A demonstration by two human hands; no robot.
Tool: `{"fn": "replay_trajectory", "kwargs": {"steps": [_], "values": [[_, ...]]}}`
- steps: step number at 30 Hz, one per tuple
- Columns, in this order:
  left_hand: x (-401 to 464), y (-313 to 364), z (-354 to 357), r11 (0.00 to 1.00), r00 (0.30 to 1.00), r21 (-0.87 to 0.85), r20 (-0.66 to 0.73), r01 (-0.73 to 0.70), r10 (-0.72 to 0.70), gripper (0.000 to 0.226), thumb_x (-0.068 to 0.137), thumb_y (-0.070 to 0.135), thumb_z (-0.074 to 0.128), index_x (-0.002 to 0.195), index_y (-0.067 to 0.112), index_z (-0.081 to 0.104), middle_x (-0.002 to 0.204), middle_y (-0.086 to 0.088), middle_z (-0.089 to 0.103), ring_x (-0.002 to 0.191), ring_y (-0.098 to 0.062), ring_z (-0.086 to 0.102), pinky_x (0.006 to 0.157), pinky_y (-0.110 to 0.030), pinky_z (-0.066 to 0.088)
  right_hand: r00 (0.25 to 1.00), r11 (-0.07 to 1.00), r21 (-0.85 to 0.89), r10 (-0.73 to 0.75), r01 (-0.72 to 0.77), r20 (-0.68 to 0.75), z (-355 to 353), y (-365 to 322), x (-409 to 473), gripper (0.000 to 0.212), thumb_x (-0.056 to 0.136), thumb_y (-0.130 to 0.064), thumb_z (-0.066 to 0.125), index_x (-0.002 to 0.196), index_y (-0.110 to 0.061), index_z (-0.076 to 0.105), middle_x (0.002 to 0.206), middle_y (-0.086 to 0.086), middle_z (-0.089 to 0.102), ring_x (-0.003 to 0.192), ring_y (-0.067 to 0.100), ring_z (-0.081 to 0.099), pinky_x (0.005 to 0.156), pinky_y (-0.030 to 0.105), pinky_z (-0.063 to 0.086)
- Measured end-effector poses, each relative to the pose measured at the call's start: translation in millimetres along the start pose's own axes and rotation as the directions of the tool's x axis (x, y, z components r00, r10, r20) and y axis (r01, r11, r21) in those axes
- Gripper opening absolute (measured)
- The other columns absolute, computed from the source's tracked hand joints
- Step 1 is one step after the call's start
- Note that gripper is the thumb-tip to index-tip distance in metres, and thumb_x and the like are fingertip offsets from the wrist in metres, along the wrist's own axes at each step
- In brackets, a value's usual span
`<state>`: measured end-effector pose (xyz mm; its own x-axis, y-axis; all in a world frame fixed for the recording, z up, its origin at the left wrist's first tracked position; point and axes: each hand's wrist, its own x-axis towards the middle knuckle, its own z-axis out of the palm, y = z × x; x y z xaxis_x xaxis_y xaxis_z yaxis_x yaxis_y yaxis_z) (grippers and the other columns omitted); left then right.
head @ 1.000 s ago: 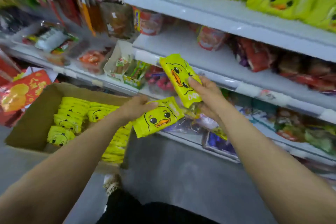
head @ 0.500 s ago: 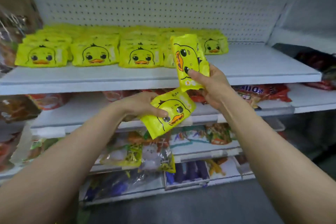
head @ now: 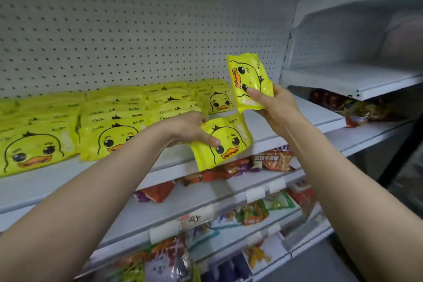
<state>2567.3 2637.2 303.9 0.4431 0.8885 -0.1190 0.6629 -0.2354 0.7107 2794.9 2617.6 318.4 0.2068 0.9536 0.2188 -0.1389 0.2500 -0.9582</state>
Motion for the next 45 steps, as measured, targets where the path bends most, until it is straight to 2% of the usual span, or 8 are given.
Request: {"fn": "replay_trajectory", "kwargs": {"steps": [7,11,19,24,28,31,34,45], "values": [[54.3,17.1,8.7,0.978,0.995,0.196,-0.049,-0.077,0.088,0.09,0.07,0.04,0.083,0.144,0.013,0.038,0.149,-0.006,0.04,0.134,-0.023,0.04,0.107,-0.034,0.038,0.998,0.996,0.076,-0.053,0.054,-0.023,-19.2,-3.2,47.8,0.042,0.082,-0.01,0.076,0.121,-0.007,0.061,0.111,0.009,0.073,0.093,0.021,0.072,0.077,0.031,0.058],[88.3,28.3,17.3,0.949,0.99,0.301,-0.074,-0.093,0.12,0.087,0.071,0.04,0.082,0.143,0.015,0.04,0.146,-0.006,0.044,0.132,-0.023,0.043,0.098,-0.026,0.037,0.998,0.995,0.075,-0.061,0.061,0.005,-34.2,2.3,83.3,0.033,0.082,-0.01,0.076,0.112,-0.015,0.063,0.107,0.005,0.074,0.092,0.021,0.072,0.076,0.032,0.058],[171.7,43.2,12.4,0.872,0.978,0.49,-0.181,-0.006,0.108,0.077,0.07,0.038,0.082,0.137,0.022,0.047,0.135,-0.003,0.052,0.126,-0.025,0.044,0.093,-0.03,0.04,0.995,0.997,0.057,-0.063,0.059,0.072,-76.1,11.9,166.0,0.048,0.079,-0.012,0.079,0.124,-0.008,0.06,0.109,0.005,0.074,0.093,0.021,0.073,0.073,0.031,0.057],[203.3,38.9,-5.1,0.841,0.969,0.53,-0.246,0.104,0.036,0.072,0.071,0.034,0.08,0.134,0.024,0.049,0.134,0.0,0.054,0.123,-0.023,0.046,0.093,-0.027,0.04,0.982,0.998,0.023,-0.067,0.064,0.175,-94.6,14.1,210.0,0.049,0.08,-0.013,0.079,0.124,-0.01,0.06,0.111,0.005,0.073,0.098,0.023,0.072,0.08,0.036,0.058],[210.2,31.9,-16.2,0.813,0.96,0.548,-0.274,0.197,-0.048,0.074,0.076,0.033,0.078,0.14,0.022,0.043,0.143,0.001,0.046,0.129,-0.022,0.042,0.102,-0.03,0.039,0.962,0.998,-0.015,-0.06,0.066,0.268,-105.3,18.7,234.0,0.048,0.08,-0.012,0.079,0.124,-0.012,0.061,0.112,0.004,0.073,0.1,0.024,0.072,0.086,0.041,0.057],[212.4,27.2,-19.8,0.815,0.95,0.527,-0.299,0.243,-0.09,0.078,0.075,0.033,0.079,0.143,0.026,0.041,0.146,0.003,0.044,0.128,-0.02,0.044,0.103,-0.03,0.038,0.95,0.997,-0.04,-0.044,0.059,0.309,-107.4,24.2,245.8,0.047,0.08,-0.011,0.079,0.123,-0.013,0.061,0.11,0.003,0.074,0.098,0.022,0.072,0.08,0.036,0.058],[216.1,24.5,-18.7,0.852,0.937,0.464,-0.341,0.242,-0.08,0.075,0.072,0.027,0.081,0.138,0.028,0.046,0.137,0.003,0.051,0.106,-0.015,0.052,0.09,-0.026,0.042,0.939,0.999,-0.035,-0.027,0.041,0.344,-105.8,28.8,254.4,0.048,0.079,-0.009,0.079,0.123,-0.011,0.061,0.109,0.004,0.074,0.096,0.022,0.073,0.073,0.032,0.057],[209.3,10.9,0.9,0.859,0.849,0.411,-0.526,0.304,-0.049,0.076,0.072,0.03,0.081,0.138,0.026,0.043,0.133,-0.003,0.046,0.125,-0.023,0.043,0.099,-0.037,0.042,0.888,0.994,-0.086,-0.017,0.064,0.46,-99.1,32.4,271.0,0.05,0.075,-0.005,0.081,0.12,-0.012,0.063,0.105,0.005,0.075,0.089,0.023,0.073,0.067,0.032,0.058]]}}
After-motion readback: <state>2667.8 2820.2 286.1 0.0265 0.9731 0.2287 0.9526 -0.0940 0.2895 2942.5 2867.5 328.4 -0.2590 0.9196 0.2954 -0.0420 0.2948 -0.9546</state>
